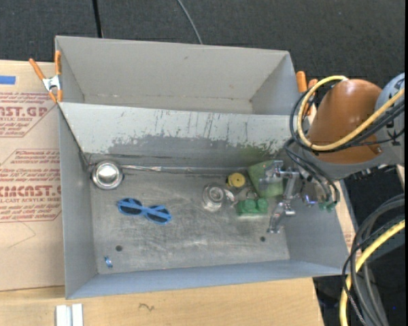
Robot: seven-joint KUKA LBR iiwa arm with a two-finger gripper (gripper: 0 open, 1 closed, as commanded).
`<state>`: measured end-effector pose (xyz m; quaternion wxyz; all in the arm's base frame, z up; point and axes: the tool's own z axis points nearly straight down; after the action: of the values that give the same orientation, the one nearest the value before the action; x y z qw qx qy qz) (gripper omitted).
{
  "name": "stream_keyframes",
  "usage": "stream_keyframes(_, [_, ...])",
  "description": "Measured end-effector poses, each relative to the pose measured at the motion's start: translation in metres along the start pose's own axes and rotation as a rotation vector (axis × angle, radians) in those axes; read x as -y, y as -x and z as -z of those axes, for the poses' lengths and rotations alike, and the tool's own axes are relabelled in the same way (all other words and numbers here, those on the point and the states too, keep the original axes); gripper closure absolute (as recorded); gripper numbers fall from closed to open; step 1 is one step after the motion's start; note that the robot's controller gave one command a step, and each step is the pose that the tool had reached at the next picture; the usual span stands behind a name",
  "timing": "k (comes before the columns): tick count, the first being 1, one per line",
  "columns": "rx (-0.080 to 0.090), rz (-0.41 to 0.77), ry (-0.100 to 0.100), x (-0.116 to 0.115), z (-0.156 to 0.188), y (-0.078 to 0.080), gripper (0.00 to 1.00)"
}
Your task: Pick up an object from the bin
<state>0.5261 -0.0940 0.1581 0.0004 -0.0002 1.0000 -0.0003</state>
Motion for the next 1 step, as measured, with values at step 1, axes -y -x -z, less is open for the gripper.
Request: stream_keyframes(1, [-0.001, 0.320, 0.003, 0.0269, -0.0678, 0.0407, 0.00])
